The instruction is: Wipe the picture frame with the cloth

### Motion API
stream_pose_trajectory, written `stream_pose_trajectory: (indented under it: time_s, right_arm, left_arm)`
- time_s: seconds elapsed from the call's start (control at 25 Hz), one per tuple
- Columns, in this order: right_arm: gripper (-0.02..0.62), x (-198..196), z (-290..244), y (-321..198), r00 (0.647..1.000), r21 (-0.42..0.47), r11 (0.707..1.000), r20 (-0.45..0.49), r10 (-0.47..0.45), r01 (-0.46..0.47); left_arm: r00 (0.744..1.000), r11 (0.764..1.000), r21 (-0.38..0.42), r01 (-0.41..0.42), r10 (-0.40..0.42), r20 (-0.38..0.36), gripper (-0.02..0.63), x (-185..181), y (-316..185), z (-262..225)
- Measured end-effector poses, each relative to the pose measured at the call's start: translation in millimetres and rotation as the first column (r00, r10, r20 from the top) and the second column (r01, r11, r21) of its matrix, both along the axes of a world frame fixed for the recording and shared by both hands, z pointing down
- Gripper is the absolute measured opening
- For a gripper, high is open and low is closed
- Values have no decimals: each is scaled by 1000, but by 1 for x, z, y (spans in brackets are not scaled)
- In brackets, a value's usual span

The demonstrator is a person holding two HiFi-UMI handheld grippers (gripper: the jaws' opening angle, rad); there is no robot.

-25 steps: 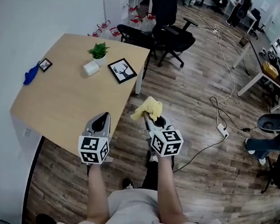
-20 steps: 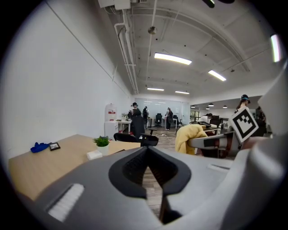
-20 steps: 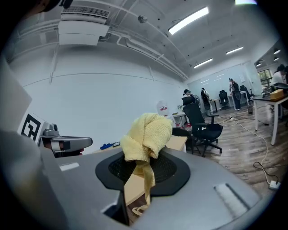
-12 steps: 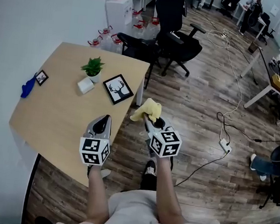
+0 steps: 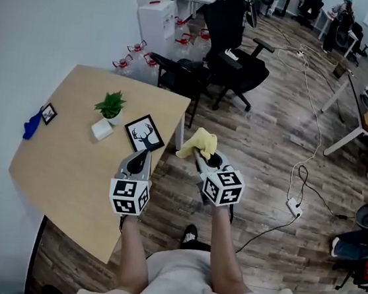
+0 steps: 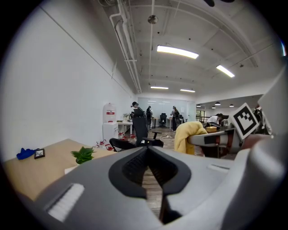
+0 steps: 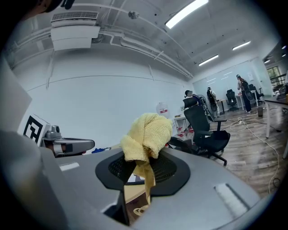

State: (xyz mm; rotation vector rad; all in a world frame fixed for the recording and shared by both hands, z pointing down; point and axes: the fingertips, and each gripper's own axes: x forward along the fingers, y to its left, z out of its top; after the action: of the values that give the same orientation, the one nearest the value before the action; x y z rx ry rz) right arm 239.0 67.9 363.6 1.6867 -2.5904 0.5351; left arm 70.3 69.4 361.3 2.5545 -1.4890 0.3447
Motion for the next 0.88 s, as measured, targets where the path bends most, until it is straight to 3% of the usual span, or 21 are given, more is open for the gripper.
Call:
stream_pose_trajectory:
  time_s: [0.16,0.32,0.64,0.88]
  right_arm:
    - [83,23,8,-15,1000,-18,1000,4,-9,9]
    - [83,31,20,-31,1000,-45,999,23,-17,18]
    - [83,14,37,-78,998,-73,997,60,-20,24]
    - [83,-8,23,-140,996,-30,996,-18,-86,86]
  left_arm:
    - [1000,1000,-15,14,-14,12,52,17,-12,8]
    - [998,998,-38,44,-42,40,52,11,-24,15]
    - [993,993,-60,101,-97,66,52,-21,-63,24]
    - [994,994,-65,85,-80,69,52,-37,-122,37]
